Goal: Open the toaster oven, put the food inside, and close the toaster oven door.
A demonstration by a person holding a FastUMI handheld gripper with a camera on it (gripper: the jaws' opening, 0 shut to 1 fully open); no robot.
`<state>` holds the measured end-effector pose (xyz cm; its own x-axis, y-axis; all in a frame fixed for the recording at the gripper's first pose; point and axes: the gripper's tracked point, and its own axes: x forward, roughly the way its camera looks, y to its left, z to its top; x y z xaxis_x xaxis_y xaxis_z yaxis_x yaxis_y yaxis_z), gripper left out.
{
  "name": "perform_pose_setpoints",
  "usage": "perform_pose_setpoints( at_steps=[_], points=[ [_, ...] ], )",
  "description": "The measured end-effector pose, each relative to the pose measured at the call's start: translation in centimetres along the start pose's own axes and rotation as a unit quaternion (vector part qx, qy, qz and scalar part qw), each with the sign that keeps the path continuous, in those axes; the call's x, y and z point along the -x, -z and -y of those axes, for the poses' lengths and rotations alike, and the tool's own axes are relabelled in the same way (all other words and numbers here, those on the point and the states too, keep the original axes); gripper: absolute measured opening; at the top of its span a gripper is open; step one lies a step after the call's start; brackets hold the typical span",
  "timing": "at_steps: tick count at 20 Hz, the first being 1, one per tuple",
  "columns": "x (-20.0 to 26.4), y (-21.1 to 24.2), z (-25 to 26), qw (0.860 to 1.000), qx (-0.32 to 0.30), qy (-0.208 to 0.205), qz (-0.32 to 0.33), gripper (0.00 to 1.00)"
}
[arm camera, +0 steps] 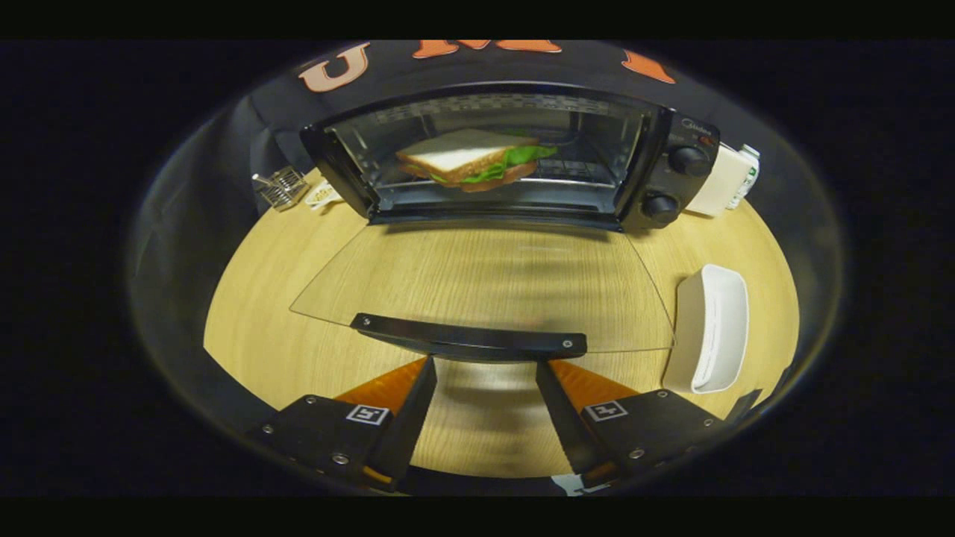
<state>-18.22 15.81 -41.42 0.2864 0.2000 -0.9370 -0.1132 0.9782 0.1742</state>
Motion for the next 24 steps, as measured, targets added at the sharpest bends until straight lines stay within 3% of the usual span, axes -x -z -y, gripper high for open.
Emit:
perform_pose_setpoints(
  at_steps=[3, 11, 23, 24],
  points=[
    [0.8, -1.5, -1.1, 1.0, -0.015, -0.018, 0.015, 0.8],
    [2.0, -8.2, -1.3, 0.997, -0.031, -0.02, 0.071, 0.79],
    [3.6, -18.5, 0.9, 0.985, -0.041, 0.015, 0.165, 0.8],
    [3.5, -17.9, 0.9, 0.989, -0.03, 0.02, 0.145, 0.8]
  ],
)
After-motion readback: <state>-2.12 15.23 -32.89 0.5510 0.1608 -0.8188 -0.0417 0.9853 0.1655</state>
